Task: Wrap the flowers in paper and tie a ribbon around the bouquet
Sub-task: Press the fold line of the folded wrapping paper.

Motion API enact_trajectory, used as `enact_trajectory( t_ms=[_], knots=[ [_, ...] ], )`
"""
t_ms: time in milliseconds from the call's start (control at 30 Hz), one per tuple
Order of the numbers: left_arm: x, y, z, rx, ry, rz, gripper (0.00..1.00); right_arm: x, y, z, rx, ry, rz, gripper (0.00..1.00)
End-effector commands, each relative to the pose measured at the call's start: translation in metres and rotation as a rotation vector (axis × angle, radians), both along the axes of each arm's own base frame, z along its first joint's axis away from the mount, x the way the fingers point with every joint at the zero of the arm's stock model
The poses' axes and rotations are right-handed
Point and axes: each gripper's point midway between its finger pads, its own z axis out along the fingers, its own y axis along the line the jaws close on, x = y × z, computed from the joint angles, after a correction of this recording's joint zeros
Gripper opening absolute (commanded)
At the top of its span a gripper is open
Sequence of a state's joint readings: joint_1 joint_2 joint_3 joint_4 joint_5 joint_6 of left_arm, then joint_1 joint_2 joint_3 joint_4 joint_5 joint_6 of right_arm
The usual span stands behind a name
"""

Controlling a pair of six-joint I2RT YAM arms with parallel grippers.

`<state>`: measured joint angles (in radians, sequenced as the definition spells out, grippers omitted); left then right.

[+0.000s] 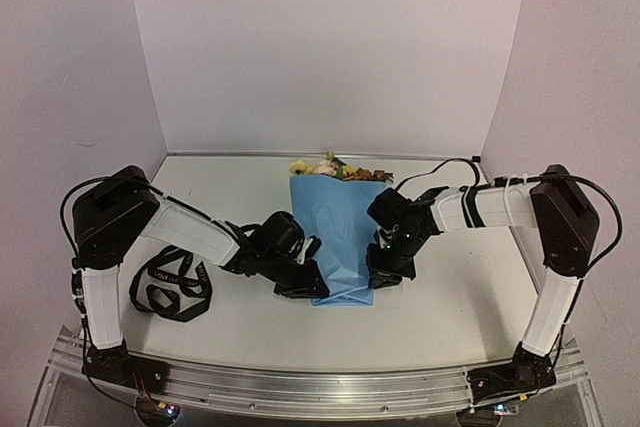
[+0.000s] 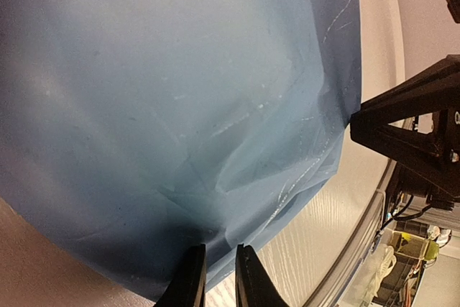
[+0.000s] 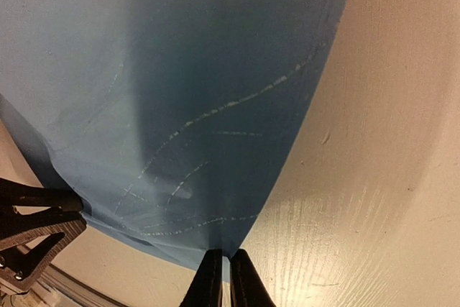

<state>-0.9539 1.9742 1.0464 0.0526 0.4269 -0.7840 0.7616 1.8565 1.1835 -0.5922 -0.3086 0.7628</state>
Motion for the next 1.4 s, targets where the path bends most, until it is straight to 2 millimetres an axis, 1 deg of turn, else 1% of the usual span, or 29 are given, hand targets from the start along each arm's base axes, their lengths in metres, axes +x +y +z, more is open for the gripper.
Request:
enact_trajectory(
  t_ms=[0, 33, 100, 167, 267, 333, 400, 533, 667, 767, 967, 1133, 1267, 1367],
  knots=[
    [-0.012, 0.009, -0.021, 0.042, 0.051, -0.005, 0.16, -0.002, 0.009, 0.037, 0.097, -0.031, -0.007, 0.11],
    [-0.012, 0.009, -0.020, 0.040, 0.048, -0.005, 0.16, -0.004, 0.012, 0.044, 0.121, -0.035, -0.007, 0.12],
    [-0.012, 0.008, -0.020, 0.038, 0.047, -0.008, 0.17, -0.009, 0.028, 0.056, 0.191, -0.028, 0.007, 0.15],
    [-0.012, 0.008, -0.020, 0.038, 0.046, -0.011, 0.16, -0.011, 0.042, 0.063, 0.237, -0.027, 0.014, 0.14],
    [-0.012, 0.008, -0.020, 0.041, 0.041, -0.012, 0.16, -0.010, 0.066, 0.063, 0.314, 0.019, 0.004, 0.11],
    [-0.011, 0.007, -0.019, 0.040, 0.038, -0.013, 0.16, -0.005, 0.080, 0.056, 0.349, 0.055, -0.020, 0.05],
    [-0.010, 0.006, -0.019, 0.040, 0.035, -0.015, 0.16, 0.001, 0.087, 0.046, 0.365, 0.068, -0.045, 0.01],
    [-0.009, 0.006, -0.018, 0.045, 0.033, -0.018, 0.16, 0.003, 0.089, 0.022, 0.341, 0.092, -0.063, 0.00],
    [-0.010, 0.007, -0.019, 0.048, 0.034, -0.020, 0.15, 0.001, 0.085, 0.000, 0.308, 0.116, -0.078, 0.00],
    [-0.010, 0.007, -0.019, 0.050, 0.033, -0.022, 0.15, -0.001, 0.077, -0.017, 0.267, 0.119, -0.092, 0.00],
    [-0.015, 0.010, -0.019, 0.044, 0.041, -0.034, 0.15, -0.009, 0.057, -0.044, 0.188, 0.123, -0.107, 0.00],
    [-0.023, 0.011, -0.011, 0.022, 0.032, -0.066, 0.16, -0.011, 0.048, -0.055, 0.161, 0.126, -0.125, 0.00],
    [-0.033, 0.018, -0.018, 0.050, 0.047, -0.080, 0.15, -0.012, 0.045, -0.058, 0.154, 0.125, -0.131, 0.00],
    [-0.041, 0.031, -0.028, 0.077, 0.074, -0.061, 0.15, -0.012, 0.045, -0.058, 0.152, 0.122, -0.133, 0.00]
  ],
)
